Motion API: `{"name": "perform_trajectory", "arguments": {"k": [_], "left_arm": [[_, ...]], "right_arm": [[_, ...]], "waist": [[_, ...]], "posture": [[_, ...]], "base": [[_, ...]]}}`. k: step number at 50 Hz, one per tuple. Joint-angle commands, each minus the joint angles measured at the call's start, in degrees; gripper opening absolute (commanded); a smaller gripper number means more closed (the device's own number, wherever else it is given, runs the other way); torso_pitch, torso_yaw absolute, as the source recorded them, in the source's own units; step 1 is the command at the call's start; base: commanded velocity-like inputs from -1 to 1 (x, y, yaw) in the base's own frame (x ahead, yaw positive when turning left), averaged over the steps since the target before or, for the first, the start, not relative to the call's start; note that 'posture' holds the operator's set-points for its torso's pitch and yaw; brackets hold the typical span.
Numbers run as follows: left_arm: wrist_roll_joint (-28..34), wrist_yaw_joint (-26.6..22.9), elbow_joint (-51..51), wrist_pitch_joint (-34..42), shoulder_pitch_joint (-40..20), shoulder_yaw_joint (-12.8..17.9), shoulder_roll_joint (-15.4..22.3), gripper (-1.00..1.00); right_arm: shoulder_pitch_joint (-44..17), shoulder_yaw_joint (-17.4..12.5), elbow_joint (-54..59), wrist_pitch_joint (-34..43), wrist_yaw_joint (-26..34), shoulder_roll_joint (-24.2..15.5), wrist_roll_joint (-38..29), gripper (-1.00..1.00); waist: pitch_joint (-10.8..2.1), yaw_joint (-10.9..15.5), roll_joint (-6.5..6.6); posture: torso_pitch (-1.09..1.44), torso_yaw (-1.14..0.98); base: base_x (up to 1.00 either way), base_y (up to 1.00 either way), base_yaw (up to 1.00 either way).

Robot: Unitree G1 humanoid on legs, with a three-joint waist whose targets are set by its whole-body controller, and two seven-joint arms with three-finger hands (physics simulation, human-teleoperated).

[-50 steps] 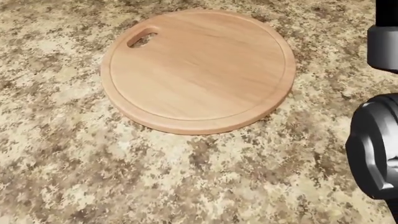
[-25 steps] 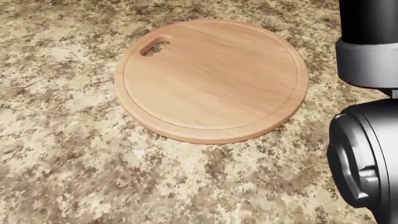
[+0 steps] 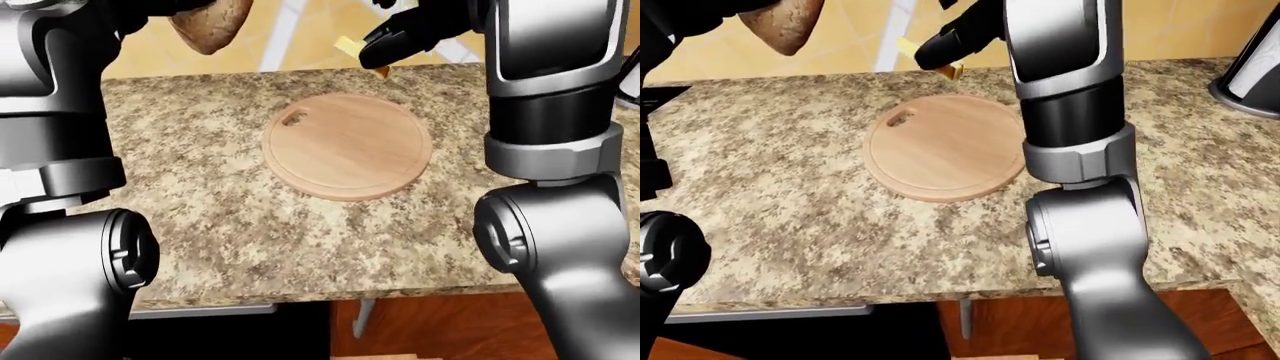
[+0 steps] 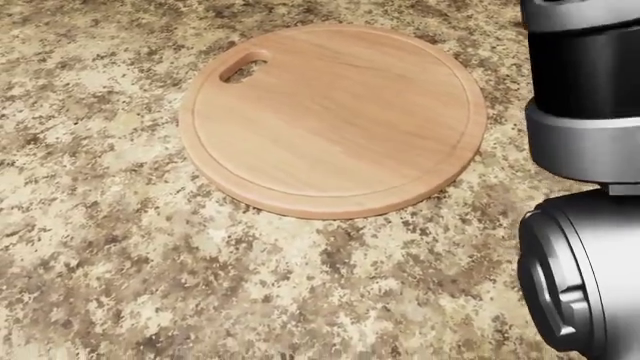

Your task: Place all breads on the cutting board.

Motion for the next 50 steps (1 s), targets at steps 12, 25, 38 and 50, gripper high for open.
{"name": "perform_trajectory", "arguments": {"k": [12, 25, 38, 50], "left_arm": [[-0.23, 0.20, -2.06, -1.54, -2.28, 0.60, 0.97, -0.08], [-0.21, 0.11, -1.30, -2.11, -2.46, 0.53, 0.88, -0.08], [-0.21, 0.17, -1.36, -2.04, -2.54, 0.49, 0.74, -0.07], [-0.47, 0.28, -2.45, -1.26, -2.14, 0.63, 0.91, -0.07]], "right_arm": [[1.03, -0.20, -3.54, -1.11, 0.97, 1.63, -2.47, -1.00], [4.23, 1.45, -5.47, -1.07, 7.49, 0.46, -8.38, -1.00], [8.38, -0.28, -6.44, -3.46, 10.85, -0.75, -14.60, -1.00], [10.37, -2.25, -2.15, -8.87, 4.88, 0.45, -14.17, -1.00]], "waist": [[-2.11, 0.03, 0.29], [-2.31, 0.00, 0.20], [-2.45, -0.07, 0.05], [-2.59, -0.13, 0.13]], "posture": [[0.00, 0.00], [0.00, 0.00], [0.00, 0.00], [0.00, 0.00]], "base": [[0.00, 0.00, 0.00], [0.00, 0.00, 0.00], [0.00, 0.00, 0.00], [0.00, 0.00, 0.00]]}}
